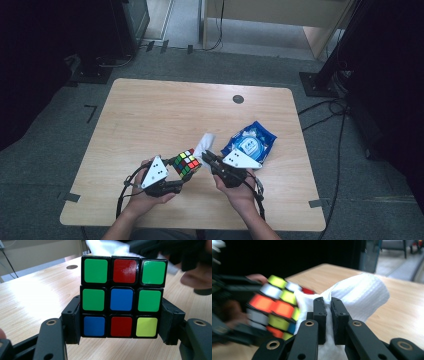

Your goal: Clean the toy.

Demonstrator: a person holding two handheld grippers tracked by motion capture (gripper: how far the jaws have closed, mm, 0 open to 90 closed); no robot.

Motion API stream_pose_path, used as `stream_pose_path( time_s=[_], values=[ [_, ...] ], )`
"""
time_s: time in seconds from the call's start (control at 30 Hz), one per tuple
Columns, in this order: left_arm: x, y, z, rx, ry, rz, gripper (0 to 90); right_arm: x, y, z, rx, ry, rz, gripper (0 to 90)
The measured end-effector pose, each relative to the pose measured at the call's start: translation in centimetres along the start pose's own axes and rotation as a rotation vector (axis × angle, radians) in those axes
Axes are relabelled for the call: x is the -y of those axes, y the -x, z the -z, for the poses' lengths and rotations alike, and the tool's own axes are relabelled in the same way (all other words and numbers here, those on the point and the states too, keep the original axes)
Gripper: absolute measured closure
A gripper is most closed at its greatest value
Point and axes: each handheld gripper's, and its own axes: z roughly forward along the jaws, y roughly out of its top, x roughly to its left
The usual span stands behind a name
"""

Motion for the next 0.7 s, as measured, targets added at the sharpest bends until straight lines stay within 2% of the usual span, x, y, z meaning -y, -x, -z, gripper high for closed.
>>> stream_pose_path(
  time_s=[0.07, 0.17, 0.27, 0.7],
  values=[
    [-0.2, -0.3, 0.3, 0.008, 0.026, 0.019, 34.1, 0.5, 0.5, -0.4, 0.024, -0.036, 0.0, 84.8],
    [-0.2, -0.7, 0.6, -0.004, 0.025, 0.031, 34.2, 1.4, 1.2, -0.9, 0.047, -0.083, -0.024, 84.5],
    [0.0, -1.2, 0.7, -0.016, 0.024, 0.044, 34.1, 1.9, 1.6, -1.2, 0.056, -0.102, -0.035, 84.4],
    [0.0, -1.5, 0.8, -0.031, 0.02, 0.053, 34.1, 1.7, 1.8, -0.8, 0.07, -0.083, -0.042, 84.5]
  ],
)
